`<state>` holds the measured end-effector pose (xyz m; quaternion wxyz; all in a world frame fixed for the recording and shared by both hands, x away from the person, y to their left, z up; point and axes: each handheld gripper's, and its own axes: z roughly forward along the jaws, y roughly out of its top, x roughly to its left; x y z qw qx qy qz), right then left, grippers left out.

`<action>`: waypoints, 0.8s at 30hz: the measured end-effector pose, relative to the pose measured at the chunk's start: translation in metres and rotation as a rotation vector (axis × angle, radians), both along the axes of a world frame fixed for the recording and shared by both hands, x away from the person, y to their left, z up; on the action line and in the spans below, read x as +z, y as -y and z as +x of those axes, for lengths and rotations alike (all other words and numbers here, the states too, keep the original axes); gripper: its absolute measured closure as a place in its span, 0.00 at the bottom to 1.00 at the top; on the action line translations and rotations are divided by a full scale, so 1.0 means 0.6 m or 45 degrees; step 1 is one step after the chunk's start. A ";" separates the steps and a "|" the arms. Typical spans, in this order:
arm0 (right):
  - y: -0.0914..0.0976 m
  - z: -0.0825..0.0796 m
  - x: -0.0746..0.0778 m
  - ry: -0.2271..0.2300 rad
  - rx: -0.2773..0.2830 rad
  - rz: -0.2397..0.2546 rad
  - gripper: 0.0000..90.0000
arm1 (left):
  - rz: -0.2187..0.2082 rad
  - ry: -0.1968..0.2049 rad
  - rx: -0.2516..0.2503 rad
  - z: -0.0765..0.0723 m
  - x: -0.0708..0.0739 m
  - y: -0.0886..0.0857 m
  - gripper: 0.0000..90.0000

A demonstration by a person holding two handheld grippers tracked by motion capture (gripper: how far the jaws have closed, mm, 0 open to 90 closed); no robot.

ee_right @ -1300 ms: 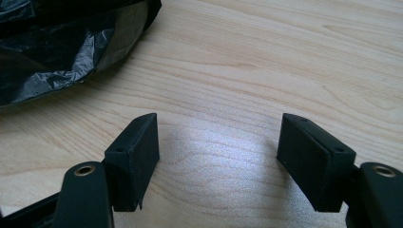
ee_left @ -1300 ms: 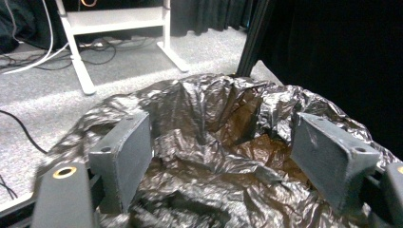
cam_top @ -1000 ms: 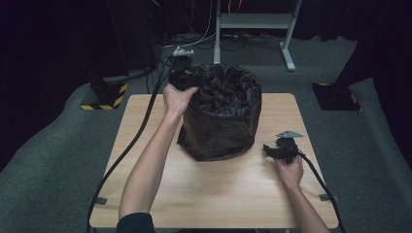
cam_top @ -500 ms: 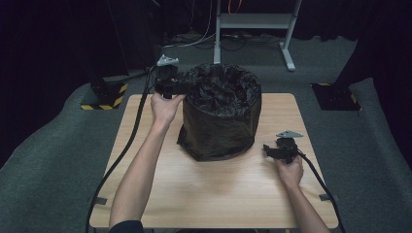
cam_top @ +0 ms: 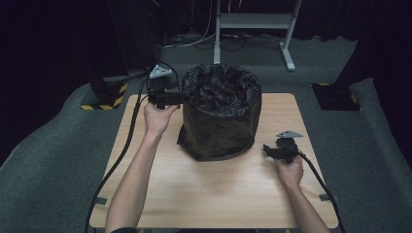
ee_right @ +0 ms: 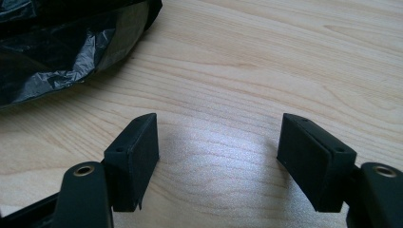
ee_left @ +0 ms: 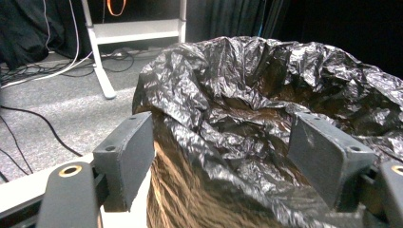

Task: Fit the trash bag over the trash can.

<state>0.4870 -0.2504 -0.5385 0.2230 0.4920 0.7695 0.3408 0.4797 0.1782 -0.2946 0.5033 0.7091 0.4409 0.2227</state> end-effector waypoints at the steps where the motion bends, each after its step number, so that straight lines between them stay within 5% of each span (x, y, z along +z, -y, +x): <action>1: 0.000 0.000 0.000 0.001 0.000 0.000 0.33 | 0.006 0.002 -0.001 -0.002 -0.002 -0.002 0.27; 12: 0.000 0.000 0.000 0.000 0.001 0.000 0.33 | -0.064 -0.022 0.007 -0.027 -0.031 -0.026 0.27; 24: 0.000 0.000 0.000 0.000 0.004 -0.002 0.33 | -0.052 -0.044 0.054 -0.053 -0.069 -0.054 0.27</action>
